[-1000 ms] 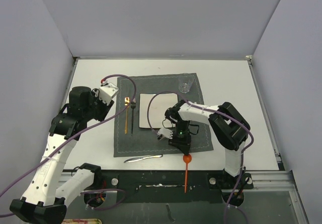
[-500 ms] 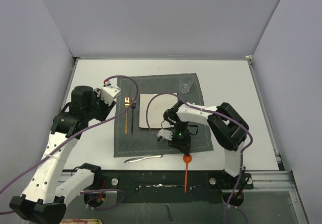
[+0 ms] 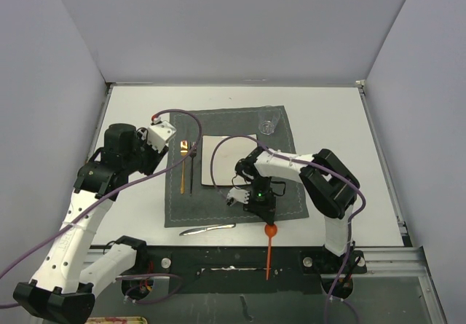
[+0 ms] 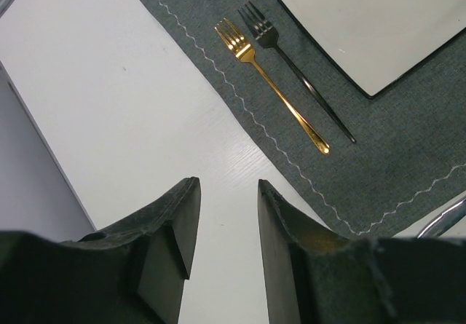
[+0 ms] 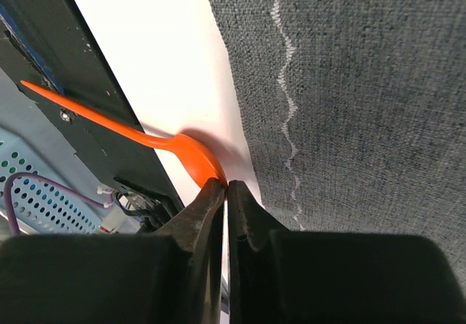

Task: Set the dinner table for one person
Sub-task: Pick up the spoon from the center of the board.

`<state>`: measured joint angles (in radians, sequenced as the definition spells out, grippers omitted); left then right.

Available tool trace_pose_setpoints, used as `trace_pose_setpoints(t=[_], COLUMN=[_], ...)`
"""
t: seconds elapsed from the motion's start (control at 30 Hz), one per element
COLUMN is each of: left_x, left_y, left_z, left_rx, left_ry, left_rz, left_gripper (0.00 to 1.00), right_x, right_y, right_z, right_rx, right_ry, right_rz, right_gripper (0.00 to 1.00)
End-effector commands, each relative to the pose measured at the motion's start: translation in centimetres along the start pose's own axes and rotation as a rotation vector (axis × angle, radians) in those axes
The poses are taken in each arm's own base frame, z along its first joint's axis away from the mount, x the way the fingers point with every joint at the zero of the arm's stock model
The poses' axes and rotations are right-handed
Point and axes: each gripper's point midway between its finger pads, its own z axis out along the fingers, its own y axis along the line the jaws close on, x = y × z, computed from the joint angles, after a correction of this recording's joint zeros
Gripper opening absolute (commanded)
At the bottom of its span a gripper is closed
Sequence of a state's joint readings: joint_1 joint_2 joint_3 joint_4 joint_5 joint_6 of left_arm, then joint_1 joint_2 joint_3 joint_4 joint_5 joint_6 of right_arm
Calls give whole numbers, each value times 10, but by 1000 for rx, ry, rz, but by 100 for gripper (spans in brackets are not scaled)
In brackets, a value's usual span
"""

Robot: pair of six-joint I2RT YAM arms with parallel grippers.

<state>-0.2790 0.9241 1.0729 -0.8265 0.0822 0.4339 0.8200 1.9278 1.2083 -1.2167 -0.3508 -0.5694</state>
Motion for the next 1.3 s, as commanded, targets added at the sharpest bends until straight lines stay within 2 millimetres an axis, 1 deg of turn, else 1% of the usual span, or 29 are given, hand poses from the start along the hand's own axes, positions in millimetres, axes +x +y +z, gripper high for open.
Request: trace_pose_setpoints(t=[0.0, 0.13, 0.33, 0.47, 0.57, 0.87, 0.97, 1.27], left_x=[-20, -18, -15, -15, -16, -14, -14, -10], left_y=[9, 8, 8, 8, 8, 10, 10, 10], left_z=[-8, -8, -7, -7, -8, -10, -10, -10], left_rx=[-33, -32, -33, -33, -34, -46, -47, -53], left_ry=[-63, -60, -54, -54, -58, -49, -46, -37], left_rz=[24, 24, 20, 17, 15, 19, 20, 17], left_gripper=[36, 36, 36, 36, 36, 36, 36, 36], right_x=[-10, -17, -26, -24, -25, -22, -18, -16], right_y=[0, -2, -3, -14, -22, -58, -73, -112], right_z=[-15, -27, -52, -67, -81, -127, -141, -178], right_rx=[33, 67, 114, 174, 208, 424, 516, 746], right_ry=[-26, -50, -90, -87, -107, -118, -98, -81], right_rz=[-20, -33, -72, -85, -90, -121, -125, -133], right_gripper=[0, 0, 0, 0, 0, 0, 0, 0])
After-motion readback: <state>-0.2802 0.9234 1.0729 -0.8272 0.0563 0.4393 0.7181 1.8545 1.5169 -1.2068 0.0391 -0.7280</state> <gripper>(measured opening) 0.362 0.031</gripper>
